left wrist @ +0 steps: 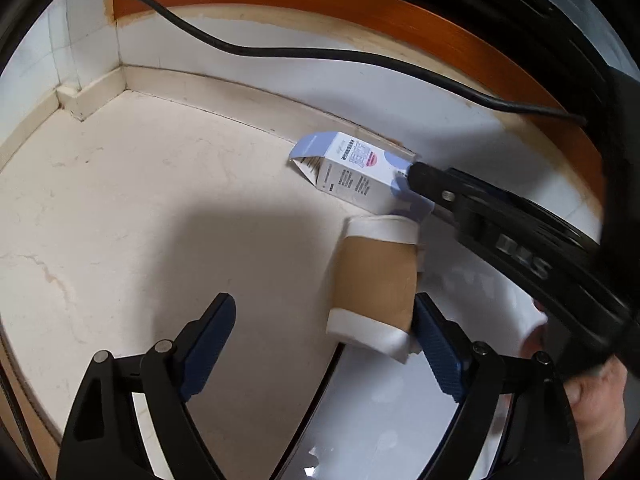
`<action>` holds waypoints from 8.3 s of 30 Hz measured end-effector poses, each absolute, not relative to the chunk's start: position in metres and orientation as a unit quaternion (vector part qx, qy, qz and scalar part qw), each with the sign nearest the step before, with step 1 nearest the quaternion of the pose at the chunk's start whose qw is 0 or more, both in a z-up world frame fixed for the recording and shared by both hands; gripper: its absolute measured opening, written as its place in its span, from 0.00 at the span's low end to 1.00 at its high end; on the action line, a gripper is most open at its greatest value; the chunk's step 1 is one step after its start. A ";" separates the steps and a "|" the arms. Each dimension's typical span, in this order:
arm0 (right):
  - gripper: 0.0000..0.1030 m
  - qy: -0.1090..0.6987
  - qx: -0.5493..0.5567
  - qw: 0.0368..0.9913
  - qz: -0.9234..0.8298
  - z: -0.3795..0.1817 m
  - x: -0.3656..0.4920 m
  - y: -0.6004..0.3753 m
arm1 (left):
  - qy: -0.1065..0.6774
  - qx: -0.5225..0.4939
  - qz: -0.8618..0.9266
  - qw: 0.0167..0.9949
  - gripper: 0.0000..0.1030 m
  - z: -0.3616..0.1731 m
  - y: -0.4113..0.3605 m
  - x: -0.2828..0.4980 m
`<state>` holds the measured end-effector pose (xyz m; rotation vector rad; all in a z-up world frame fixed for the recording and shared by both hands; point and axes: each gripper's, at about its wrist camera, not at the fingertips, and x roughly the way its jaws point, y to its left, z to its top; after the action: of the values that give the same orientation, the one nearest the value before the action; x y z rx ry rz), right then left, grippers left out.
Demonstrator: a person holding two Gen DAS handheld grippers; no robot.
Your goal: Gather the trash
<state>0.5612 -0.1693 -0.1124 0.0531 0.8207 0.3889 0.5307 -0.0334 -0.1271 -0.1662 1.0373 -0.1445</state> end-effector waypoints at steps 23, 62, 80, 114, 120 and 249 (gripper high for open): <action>0.42 0.414 0.027 0.858 0.303 -0.106 0.540 -0.117 | 0.523 -0.056 -0.072 0.847 0.79 -0.118 0.004 0.505; 0.34 0.419 -0.076 0.882 0.204 -0.127 0.526 -0.158 | 0.514 -0.122 -0.164 0.833 0.79 -0.090 -0.007 0.459; 0.34 0.448 0.024 0.880 0.156 -0.129 0.421 -0.211 | 0.552 -0.185 -0.152 0.799 0.77 -0.123 -0.055 0.482; 0.34 0.420 0.090 0.877 0.216 -0.052 0.222 -0.187 | 0.465 -0.058 -0.152 0.870 0.23 -0.040 0.008 0.216; 0.34 0.413 0.082 0.877 0.233 -0.065 0.163 -0.172 | 0.478 -0.061 -0.145 0.864 0.23 -0.078 0.010 0.161; 0.41 0.382 0.101 0.910 0.122 -0.066 0.058 -0.188 | 0.391 0.017 -0.050 0.919 0.91 -0.045 -0.011 0.064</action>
<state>0.0583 -0.1878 -0.0660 0.2073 0.7879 0.2523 0.0639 -0.0113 -0.0446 0.0356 0.8046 -0.1029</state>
